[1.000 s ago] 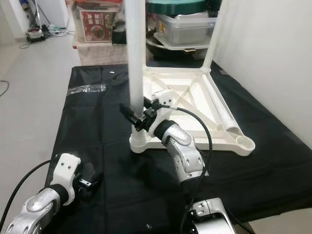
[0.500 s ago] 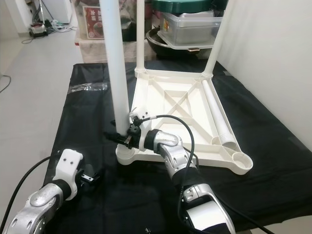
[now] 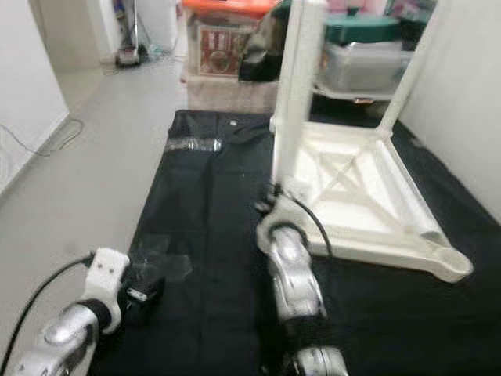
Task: Building children table
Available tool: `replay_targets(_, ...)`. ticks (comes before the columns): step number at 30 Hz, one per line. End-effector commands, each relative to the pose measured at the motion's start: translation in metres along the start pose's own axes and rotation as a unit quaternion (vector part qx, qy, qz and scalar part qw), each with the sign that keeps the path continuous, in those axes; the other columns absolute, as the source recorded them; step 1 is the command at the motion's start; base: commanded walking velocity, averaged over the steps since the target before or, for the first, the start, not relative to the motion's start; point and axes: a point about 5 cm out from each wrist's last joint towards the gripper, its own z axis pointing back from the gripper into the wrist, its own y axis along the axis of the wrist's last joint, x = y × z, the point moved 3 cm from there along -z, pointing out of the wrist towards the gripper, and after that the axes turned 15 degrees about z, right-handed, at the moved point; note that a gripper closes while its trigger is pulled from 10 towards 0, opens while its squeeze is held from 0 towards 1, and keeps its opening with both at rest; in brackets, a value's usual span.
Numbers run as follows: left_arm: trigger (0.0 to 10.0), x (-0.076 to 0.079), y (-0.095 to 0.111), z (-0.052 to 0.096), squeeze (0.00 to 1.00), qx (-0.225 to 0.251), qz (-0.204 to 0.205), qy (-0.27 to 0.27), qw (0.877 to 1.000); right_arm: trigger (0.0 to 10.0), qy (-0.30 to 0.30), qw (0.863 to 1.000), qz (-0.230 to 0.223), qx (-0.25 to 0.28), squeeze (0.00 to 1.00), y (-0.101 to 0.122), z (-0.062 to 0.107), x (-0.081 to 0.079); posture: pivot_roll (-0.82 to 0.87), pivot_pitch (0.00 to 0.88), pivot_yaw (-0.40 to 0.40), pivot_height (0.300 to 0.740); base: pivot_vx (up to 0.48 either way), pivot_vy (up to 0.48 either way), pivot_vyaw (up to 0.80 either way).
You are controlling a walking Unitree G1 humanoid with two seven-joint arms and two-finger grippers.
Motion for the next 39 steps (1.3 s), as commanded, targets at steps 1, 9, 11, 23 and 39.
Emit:
replay_targets(1, 10.0, 0.003, -0.003, -0.003, 0.00, -0.009, 0.000, -0.007, 1.000, 10.0, 0.025, 0.998, 0.008, -0.054, 0.00, -0.025, 0.003, 0.000, 0.07, 0.000, -0.032, 0.740, 0.000, 0.000, 0.00)
replay_targets(9, 10.0, 0.000, -0.001, -0.003, 0.00, -0.004, -0.002, -0.004, 1.000, 10.0, 0.264, 0.950, -0.036, 0.162, 0.00, 0.065, 0.007, -0.043, 0.09, 0.000, -0.051, 0.740, 0.000, 0.000, 0.00)
replay_targets(11, 10.0, 0.000, -0.001, -0.003, 0.00, -0.003, 0.000, -0.004, 1.000, 10.0, 0.293, 0.936, -0.034, 0.189, 0.00, 0.075, 0.005, -0.041, 0.10, 0.000, -0.063, 0.740, 0.000, 0.000, 0.00)
replay_targets(23, 10.0, 0.002, -0.001, -0.004, 0.00, -0.001, -0.002, 0.005, 1.000, 0.0, 0.577, 0.793, 0.011, 0.193, 0.00, 0.046, 0.043, -0.067, 0.14, 0.000, -0.095, 0.740, 0.000, 0.000, 0.00)
replay_targets(39, 10.0, 0.004, 0.000, 0.000, 0.00, -0.001, 0.002, 0.000, 1.000, 10.0, -0.059, 0.995, 0.045, -0.069, 0.00, -0.022, 0.013, 0.017, 0.09, 0.000, -0.059, 0.740, 0.000, 0.000, 0.00)
